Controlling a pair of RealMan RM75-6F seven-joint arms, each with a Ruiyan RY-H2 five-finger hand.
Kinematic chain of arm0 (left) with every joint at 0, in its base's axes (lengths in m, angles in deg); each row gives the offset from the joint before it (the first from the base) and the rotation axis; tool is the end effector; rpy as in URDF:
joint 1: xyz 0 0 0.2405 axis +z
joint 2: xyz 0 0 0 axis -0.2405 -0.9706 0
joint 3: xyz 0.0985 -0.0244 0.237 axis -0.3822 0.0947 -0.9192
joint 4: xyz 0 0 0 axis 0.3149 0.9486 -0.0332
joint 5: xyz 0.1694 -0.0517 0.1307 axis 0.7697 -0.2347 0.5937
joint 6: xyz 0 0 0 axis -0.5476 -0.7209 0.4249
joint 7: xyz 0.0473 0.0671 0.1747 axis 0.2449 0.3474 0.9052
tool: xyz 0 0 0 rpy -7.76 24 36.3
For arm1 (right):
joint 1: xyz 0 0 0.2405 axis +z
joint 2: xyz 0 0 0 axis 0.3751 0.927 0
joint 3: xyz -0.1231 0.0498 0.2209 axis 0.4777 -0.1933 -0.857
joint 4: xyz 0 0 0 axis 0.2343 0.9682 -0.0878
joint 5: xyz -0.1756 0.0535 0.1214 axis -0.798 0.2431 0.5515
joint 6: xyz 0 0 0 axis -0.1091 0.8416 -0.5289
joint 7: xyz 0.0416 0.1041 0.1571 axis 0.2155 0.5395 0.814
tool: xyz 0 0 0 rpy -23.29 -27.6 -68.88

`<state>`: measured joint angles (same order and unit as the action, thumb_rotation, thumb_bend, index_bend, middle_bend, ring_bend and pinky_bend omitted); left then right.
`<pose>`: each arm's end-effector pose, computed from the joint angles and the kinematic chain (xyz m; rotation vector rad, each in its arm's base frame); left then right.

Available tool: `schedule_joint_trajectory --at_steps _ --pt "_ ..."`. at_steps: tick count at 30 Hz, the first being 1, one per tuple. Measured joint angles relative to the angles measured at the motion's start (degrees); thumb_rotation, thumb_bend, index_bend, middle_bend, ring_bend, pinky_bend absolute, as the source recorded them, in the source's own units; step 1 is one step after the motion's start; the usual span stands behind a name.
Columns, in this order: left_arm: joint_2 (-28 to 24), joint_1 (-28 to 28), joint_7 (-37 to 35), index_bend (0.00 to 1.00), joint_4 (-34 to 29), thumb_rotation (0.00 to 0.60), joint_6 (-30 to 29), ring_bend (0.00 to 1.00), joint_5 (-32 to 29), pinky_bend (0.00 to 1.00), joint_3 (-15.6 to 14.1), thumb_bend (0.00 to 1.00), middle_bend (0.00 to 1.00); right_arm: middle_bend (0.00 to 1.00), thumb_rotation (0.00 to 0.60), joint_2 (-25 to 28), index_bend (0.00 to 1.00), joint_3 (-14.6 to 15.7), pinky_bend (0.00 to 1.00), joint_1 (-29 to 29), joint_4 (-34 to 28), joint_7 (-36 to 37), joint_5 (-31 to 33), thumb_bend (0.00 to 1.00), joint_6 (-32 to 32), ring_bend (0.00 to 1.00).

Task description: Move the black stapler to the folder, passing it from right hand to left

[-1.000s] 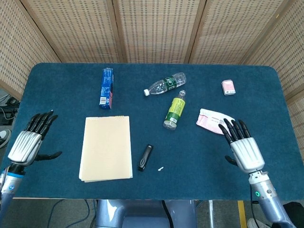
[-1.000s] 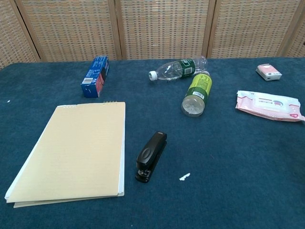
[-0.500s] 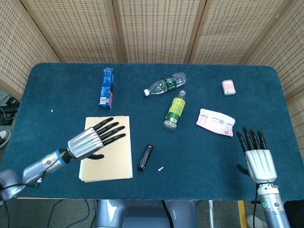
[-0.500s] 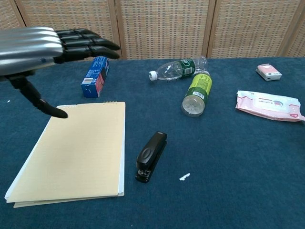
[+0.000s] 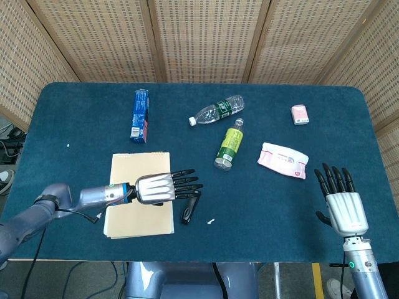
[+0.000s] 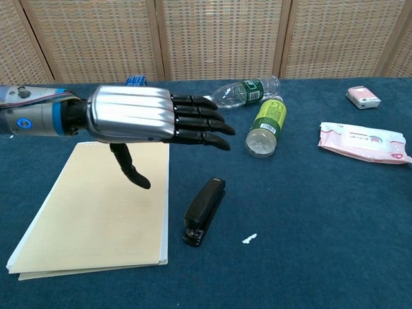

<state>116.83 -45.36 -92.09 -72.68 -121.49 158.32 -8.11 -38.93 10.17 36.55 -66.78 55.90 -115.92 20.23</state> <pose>-0.0800 0.3828 -0.0653 -2.6352 0.2903 -1.0817 -0.2781 -0.2678 0.1130 1.5316 -0.6334 0.7705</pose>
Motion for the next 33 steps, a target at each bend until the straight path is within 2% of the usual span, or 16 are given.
schedule_joint_trajectory --at_steps 10,16,21,33 --pt "9.8 -6.01 -3.58 0.04 14.15 0.6 -2.05 0.0 0.83 0.0 -5.55 0.0 0.0 0.0 0.6 0.36 0.0 -0.36 0.0 -0.01 1.56 1.55 -1.98 0.0 -2.37 0.0" --pt "14.29 -7.72 -5.02 0.05 21.14 0.6 -3.27 0.0 0.27 0.0 -8.91 0.13 0.0 0.0 0.6 0.41 0.0 -1.17 0.0 -0.4 1.71 1.66 -1.83 0.0 -2.76 0.0" --pt "17.26 -8.59 -5.81 0.08 24.57 0.6 -3.17 0.01 -0.94 0.04 -11.07 0.2 0.0 0.0 0.6 0.7 0.0 -1.75 0.0 -0.78 1.51 2.11 -1.75 0.0 -2.91 0.0" --pt "19.99 -9.87 -6.53 0.15 28.76 0.6 -2.49 0.06 -2.5 0.13 -15.77 0.2 0.01 0.0 0.6 1.06 0.0 -3.03 0.0 -1.41 1.78 3.88 -1.15 0.0 -3.43 0.0"
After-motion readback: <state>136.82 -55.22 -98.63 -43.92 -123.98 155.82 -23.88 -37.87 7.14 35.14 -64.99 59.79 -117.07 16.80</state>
